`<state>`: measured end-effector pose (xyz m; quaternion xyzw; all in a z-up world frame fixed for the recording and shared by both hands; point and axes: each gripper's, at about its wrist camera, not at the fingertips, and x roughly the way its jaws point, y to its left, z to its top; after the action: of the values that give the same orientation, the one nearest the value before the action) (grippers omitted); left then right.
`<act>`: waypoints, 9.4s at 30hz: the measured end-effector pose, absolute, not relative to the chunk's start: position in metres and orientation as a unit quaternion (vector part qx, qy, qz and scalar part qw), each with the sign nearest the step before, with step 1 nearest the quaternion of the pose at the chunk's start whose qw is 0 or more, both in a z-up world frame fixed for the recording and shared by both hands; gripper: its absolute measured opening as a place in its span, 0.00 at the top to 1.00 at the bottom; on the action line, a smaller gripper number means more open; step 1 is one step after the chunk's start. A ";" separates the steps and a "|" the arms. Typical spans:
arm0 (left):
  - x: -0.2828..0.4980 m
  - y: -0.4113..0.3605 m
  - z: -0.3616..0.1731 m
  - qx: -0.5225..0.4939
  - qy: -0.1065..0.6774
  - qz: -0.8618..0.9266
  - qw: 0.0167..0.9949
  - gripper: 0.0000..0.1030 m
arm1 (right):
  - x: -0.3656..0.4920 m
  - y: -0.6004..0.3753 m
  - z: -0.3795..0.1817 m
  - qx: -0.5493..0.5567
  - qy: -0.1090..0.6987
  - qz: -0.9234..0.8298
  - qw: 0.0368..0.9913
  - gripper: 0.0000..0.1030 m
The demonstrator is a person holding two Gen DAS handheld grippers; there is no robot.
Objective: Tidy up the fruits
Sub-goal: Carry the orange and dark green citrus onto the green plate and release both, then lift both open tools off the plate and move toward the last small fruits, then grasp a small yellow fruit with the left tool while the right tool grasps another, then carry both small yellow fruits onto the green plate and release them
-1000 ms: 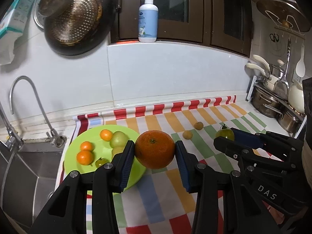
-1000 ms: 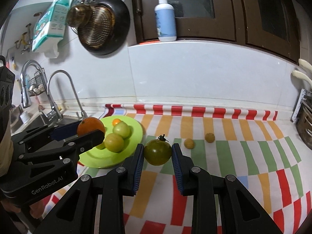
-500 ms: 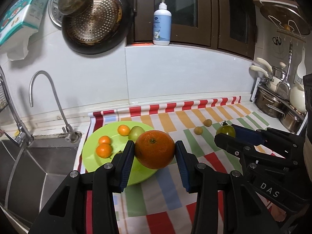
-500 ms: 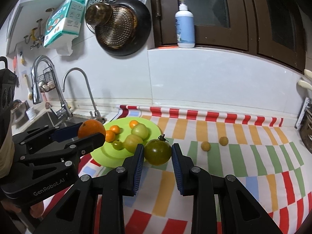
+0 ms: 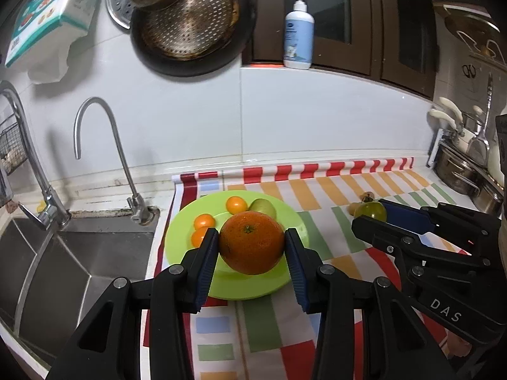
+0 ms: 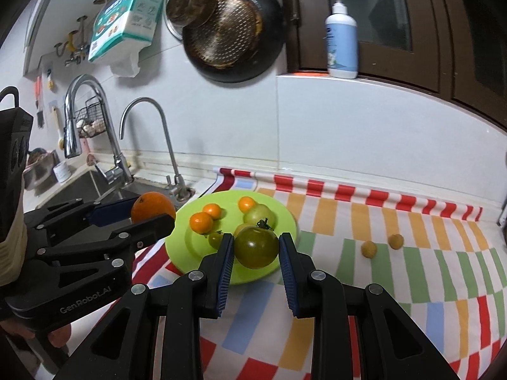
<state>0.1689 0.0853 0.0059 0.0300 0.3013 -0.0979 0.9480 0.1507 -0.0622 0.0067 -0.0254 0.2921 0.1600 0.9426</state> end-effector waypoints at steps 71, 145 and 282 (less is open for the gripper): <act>0.170 0.080 -0.005 0.028 0.303 -0.097 0.948 0.41 | 0.165 -0.085 -0.009 -0.019 0.313 0.145 0.938 0.59; 0.314 -0.132 -0.096 0.085 0.376 -0.242 0.890 0.50 | 0.301 -0.258 -0.088 -0.031 0.394 0.118 0.911 0.59; 0.265 0.124 -0.036 0.044 0.337 -0.082 0.937 0.61 | 0.282 -0.015 -0.045 -0.030 0.353 0.224 0.908 0.71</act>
<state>0.2648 0.1242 -0.0358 0.0440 0.3371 -0.0818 0.9369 0.2818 -0.0151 -0.0451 -0.0296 0.3530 0.2235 0.9080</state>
